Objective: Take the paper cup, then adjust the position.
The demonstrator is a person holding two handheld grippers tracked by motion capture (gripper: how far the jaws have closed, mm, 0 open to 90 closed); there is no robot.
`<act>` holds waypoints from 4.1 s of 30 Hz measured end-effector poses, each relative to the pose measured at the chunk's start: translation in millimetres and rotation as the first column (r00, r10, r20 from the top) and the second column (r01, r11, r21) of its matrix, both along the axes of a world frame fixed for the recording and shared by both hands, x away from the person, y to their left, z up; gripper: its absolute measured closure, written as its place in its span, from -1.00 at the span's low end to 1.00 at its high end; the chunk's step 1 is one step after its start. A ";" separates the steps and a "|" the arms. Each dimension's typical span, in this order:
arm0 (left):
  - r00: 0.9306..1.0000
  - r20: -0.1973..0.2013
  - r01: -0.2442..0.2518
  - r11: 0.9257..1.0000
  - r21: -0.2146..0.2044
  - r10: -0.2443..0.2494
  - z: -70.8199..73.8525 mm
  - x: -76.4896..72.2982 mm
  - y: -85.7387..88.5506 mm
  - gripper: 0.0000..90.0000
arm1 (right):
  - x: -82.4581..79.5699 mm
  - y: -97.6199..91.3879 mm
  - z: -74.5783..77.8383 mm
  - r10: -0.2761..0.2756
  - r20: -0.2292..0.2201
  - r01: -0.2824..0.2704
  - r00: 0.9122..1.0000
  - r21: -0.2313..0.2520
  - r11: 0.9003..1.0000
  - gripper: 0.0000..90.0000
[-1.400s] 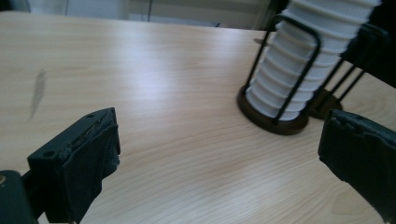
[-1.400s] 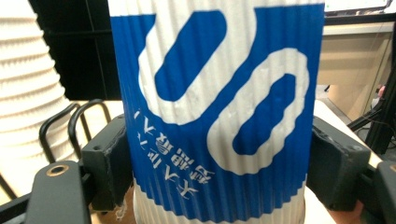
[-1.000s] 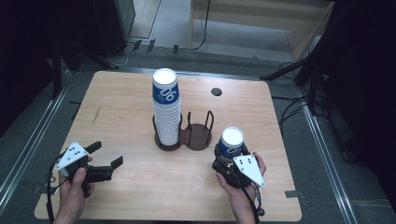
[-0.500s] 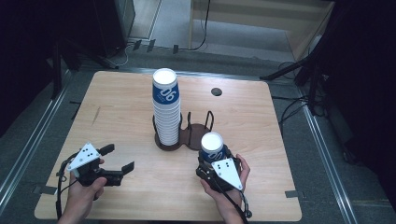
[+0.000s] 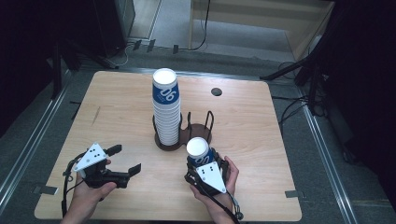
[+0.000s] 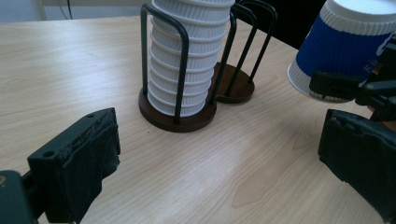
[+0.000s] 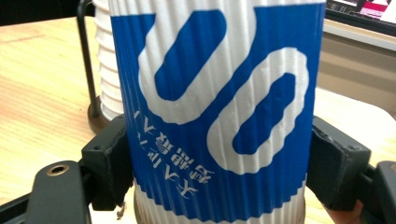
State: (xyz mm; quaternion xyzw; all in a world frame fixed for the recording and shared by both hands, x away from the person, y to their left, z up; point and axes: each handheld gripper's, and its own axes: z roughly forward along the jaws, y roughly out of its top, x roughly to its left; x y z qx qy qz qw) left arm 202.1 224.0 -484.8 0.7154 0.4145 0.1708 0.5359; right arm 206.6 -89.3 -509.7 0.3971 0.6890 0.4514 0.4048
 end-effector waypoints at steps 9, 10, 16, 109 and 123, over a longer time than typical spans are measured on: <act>1.000 0.004 0.018 1.000 -0.001 -0.018 3.9 -1.8 -5.2 -1.00 | -3.8 11.9 -1.7 0.007 0.013 -0.007 1.000 -0.049 0.999 -0.56; 1.000 0.002 0.022 1.000 -0.003 -0.022 4.4 -2.1 -6.3 -1.00 | -3.8 12.7 -1.9 0.008 0.011 -0.008 1.000 -0.052 0.999 -0.56; 0.999 -0.008 0.045 0.999 -0.002 -0.046 5.0 -2.3 -12.4 -1.00 | -6.1 20.4 -4.3 0.028 0.011 -0.027 1.000 -0.087 0.996 -0.55; 0.987 0.163 0.035 0.982 -0.186 -0.005 1.9 -4.0 -12.1 -0.37 | -36.0 60.8 -6.3 0.208 0.086 -0.192 0.974 -0.164 0.968 -0.98; 0.979 0.199 0.009 0.978 -0.206 0.033 -0.9 -4.4 -10.5 -0.37 | -31.6 55.9 0.8 0.094 0.040 -0.096 0.995 0.030 0.995 -0.89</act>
